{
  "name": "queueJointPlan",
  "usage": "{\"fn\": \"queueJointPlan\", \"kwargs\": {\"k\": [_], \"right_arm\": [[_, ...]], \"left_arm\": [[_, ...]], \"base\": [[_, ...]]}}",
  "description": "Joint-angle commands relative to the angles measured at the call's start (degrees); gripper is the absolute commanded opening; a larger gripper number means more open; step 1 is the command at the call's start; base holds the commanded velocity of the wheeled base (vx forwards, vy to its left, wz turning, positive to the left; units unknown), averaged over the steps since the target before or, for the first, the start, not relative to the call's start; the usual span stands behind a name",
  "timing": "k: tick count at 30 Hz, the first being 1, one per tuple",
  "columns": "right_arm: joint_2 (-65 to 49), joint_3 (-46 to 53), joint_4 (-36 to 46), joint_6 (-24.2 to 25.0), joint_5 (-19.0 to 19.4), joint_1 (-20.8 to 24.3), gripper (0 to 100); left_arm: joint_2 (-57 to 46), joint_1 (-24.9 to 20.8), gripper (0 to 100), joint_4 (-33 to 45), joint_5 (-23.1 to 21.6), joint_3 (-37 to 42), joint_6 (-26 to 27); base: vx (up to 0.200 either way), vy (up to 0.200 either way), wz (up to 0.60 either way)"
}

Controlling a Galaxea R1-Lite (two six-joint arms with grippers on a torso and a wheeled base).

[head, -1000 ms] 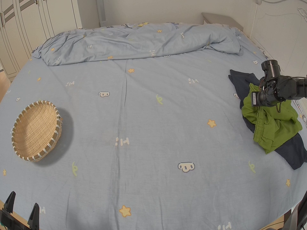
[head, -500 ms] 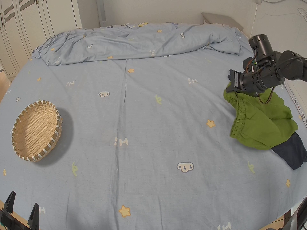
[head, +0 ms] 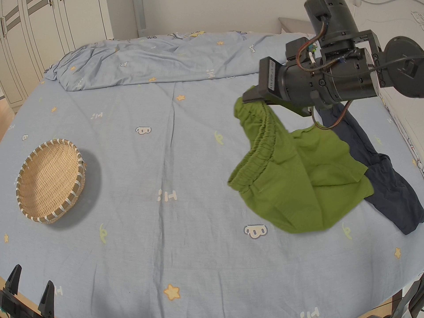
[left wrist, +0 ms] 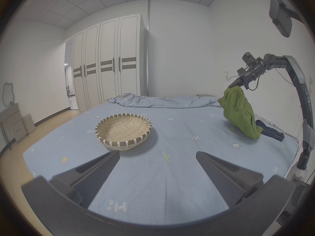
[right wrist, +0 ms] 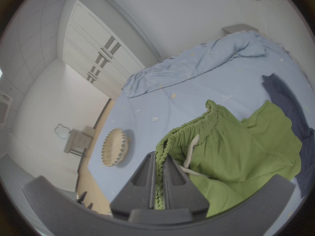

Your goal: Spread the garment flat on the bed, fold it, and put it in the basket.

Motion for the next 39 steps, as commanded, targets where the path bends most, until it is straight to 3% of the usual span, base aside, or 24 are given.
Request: {"fn": "queueJointPlan", "kwargs": {"k": [1, 2, 4, 19, 20, 31, 39], "right_arm": [[-0.93, -0.68, -0.17, 2.16, -0.11, 5.68, 0], [-0.84, -0.24, -0.78, 4.62, -0.11, 8.67, 0], [-0.84, 0.55, -1.66, 5.24, -0.02, 9.90, 0], [5.14, 9.78, -9.83, 4.89, -0.02, 12.71, 0], [5.14, 9.78, -9.83, 4.89, -0.02, 12.71, 100], [9.09, 9.78, -9.83, 4.62, -0.46, 13.68, 100], [5.14, 12.42, -9.31, 6.29, 0.07, 6.29, 100]], "left_arm": [[-0.84, -0.01, 100, 0.00, 0.02, 0.92, -0.04], [-0.84, -0.01, 100, 0.00, 0.02, 0.92, 0.05], [-0.84, -0.01, 100, 0.00, 0.02, 0.92, -0.04], [-0.84, -0.01, 100, 0.00, -0.07, 0.92, 0.22], [-0.84, -0.01, 100, 0.00, -0.07, 0.92, 0.22], [-0.84, -0.01, 100, 0.18, -0.07, 0.92, 0.31], [-0.57, -0.10, 100, -0.79, -0.69, -1.45, -0.48]], "base": [[0.000, 0.000, 0.00], [0.000, 0.000, 0.00], [0.000, 0.000, 0.00], [0.000, 0.000, 0.00], [0.000, 0.000, 0.00], [0.000, 0.000, 0.00], [0.000, 0.000, 0.00]]}}
